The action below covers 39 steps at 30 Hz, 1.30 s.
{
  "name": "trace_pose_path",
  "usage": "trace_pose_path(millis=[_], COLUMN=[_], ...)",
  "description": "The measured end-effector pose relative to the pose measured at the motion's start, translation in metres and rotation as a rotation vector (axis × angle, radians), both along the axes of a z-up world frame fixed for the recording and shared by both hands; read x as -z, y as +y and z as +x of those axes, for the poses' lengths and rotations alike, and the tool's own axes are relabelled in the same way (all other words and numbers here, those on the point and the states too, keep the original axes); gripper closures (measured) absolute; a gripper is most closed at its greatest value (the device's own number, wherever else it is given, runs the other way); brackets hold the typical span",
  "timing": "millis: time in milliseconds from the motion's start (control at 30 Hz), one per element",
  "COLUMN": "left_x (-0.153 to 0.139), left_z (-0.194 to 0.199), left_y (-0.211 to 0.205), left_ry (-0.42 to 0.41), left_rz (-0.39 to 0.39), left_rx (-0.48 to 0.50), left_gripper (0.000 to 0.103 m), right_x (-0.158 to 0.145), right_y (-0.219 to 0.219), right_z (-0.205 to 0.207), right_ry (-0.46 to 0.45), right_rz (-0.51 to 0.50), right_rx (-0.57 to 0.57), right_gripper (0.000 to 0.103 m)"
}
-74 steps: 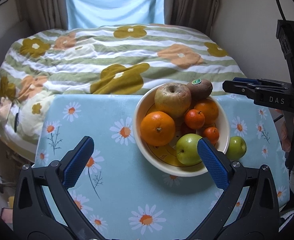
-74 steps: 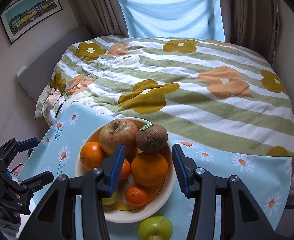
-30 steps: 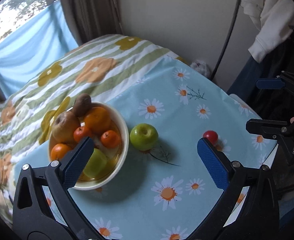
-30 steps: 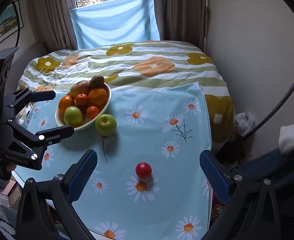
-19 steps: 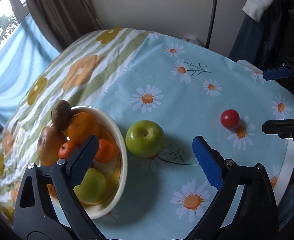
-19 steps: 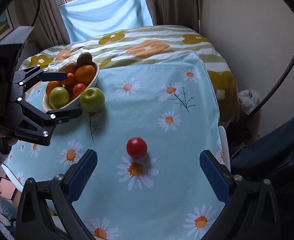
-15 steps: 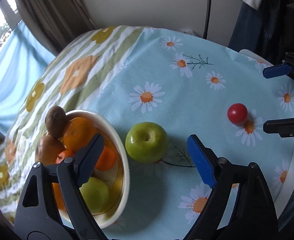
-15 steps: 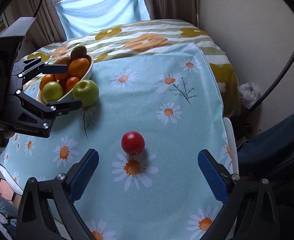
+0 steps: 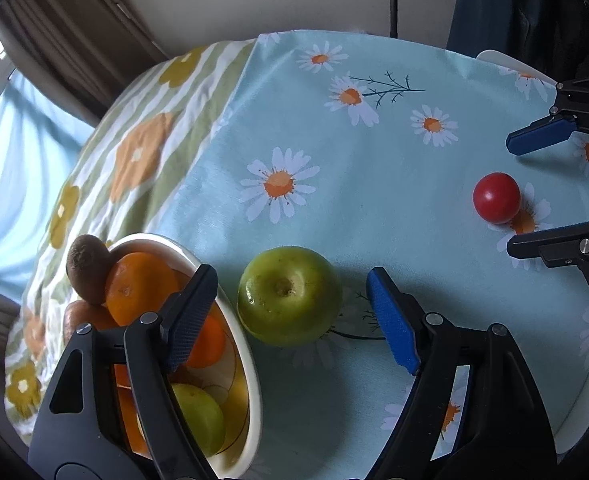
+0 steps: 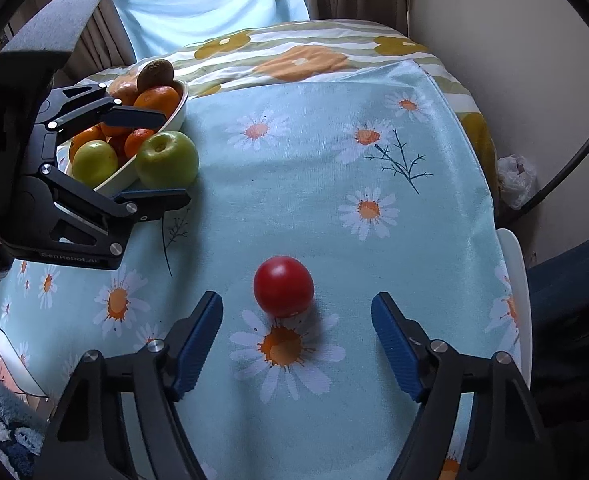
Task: Organize fruits
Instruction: 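Move the left tool to the second green apple while the right tool moves to a red plum, then close the left tool on the green apple while the right tool closes on the red plum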
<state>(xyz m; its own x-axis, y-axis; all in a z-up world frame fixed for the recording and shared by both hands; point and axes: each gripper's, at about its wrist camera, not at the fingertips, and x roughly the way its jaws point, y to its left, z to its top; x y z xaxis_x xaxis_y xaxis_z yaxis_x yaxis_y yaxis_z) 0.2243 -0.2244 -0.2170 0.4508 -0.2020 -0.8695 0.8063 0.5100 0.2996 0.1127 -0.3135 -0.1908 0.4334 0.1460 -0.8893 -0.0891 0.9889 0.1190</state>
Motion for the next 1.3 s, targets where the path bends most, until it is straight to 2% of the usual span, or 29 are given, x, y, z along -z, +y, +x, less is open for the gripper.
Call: trace_pose_path(millis=[200,333,567,633,767,800,1300], left_x=[0.006,0.007,0.005,0.004,0.003,0.003,-0.008], left_z=[-0.002,-0.003,-0.003,-0.002,-0.003,-0.004,-0.020], left_y=[-0.006,-0.005,-0.005,-0.005,-0.004,-0.003,0.005], left_ry=[-0.032,-0.041,-0.036,-0.027,-0.008,-0.006,0.046], left_rz=[0.051,0.062,0.058,0.053,0.040,0.040,-0.032], left_rx=[0.028,0.037,0.014,0.007,-0.013,-0.016,-0.125], left_gripper=[0.044,0.044,0.045,0.045,0.045,0.045,0.045], right_x=[0.005,0.007,0.009,0.009,0.008,0.008,-0.001], right_y=[0.005,0.004,0.004,0.005,0.008,0.008,0.001], right_z=[0.004,0.005,0.008,0.008,0.009,0.009,0.001], right_ry=[0.006,0.011,0.007,0.004,0.000,0.000,-0.018], right_rz=[-0.018,-0.015,-0.023,-0.027,-0.034,-0.026,-0.005], right_rx=[-0.014,-0.016,-0.028,-0.040,-0.055,-0.059,-0.068], right_gripper=[0.047,0.054,0.058,0.067,0.070,0.074,0.075])
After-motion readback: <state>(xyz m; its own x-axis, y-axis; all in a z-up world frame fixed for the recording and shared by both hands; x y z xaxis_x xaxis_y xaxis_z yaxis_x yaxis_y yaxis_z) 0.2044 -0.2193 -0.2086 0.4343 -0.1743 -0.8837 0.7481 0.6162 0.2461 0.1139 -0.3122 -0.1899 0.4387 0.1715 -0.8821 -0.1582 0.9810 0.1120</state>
